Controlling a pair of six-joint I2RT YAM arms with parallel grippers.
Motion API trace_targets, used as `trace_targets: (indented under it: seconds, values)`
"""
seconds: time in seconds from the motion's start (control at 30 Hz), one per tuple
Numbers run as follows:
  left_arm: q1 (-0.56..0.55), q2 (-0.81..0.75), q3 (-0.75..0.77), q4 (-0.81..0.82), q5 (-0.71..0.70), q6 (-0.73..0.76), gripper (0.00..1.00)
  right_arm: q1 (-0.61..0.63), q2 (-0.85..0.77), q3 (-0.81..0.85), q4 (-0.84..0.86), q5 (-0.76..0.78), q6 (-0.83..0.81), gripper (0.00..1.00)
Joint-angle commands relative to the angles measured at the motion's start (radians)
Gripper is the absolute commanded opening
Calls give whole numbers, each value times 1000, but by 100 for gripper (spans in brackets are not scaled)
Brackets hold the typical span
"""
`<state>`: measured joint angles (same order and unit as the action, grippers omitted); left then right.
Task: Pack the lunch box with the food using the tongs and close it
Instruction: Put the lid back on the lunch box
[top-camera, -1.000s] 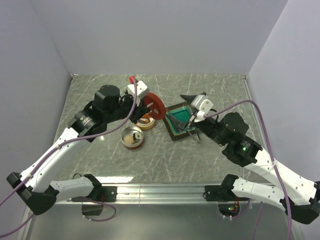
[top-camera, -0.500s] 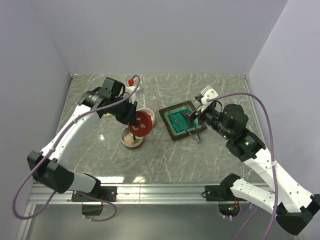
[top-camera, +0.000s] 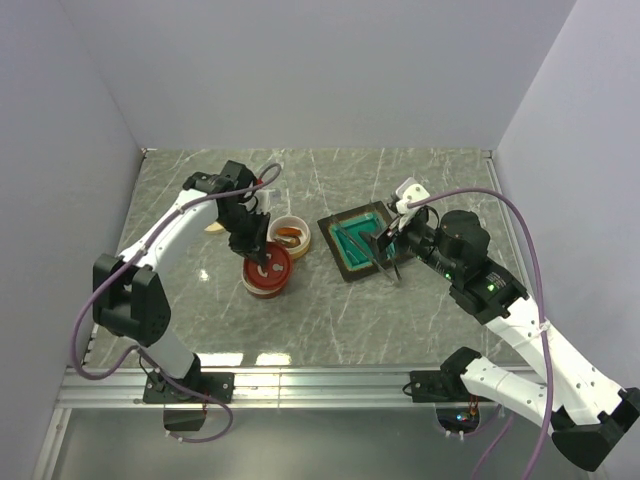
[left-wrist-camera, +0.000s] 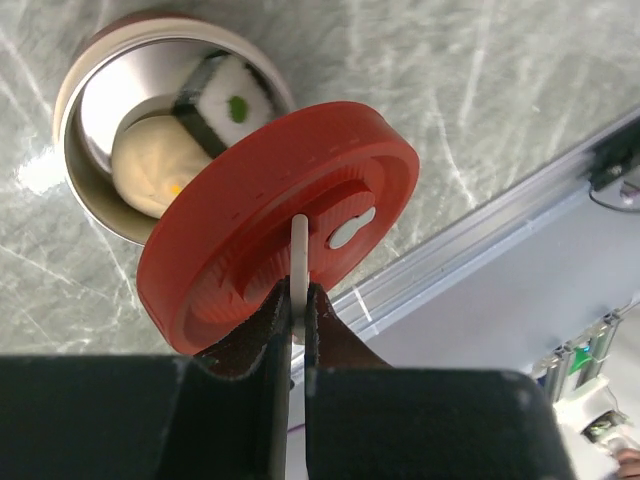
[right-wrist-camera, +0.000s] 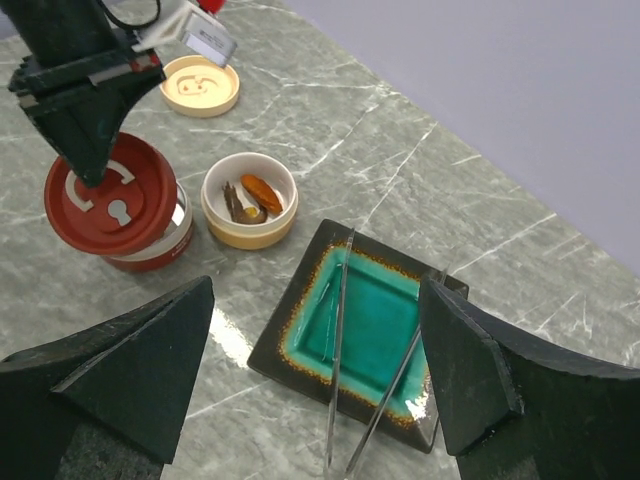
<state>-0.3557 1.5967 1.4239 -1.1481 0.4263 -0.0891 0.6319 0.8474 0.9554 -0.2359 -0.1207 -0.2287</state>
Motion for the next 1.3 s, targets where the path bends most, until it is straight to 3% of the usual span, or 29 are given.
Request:
trace_targets:
  seconds: [0.0,0.3,0.53,1.27]
  values:
    - [9,12,41,-16,-54,-81,0,-5,-19,-1,1,-11,-4,89]
    - [138,117,73,-50,133,-60,0,-6,-11,-9,9,-42,-8,88]
    - [158,178,66,-53,259,-21,0,-3,-14,-9,-9,-56,-11,87]
    - [242,282,29,-44,322,9,0,-5,-2,13,-34,-74,-9,85]
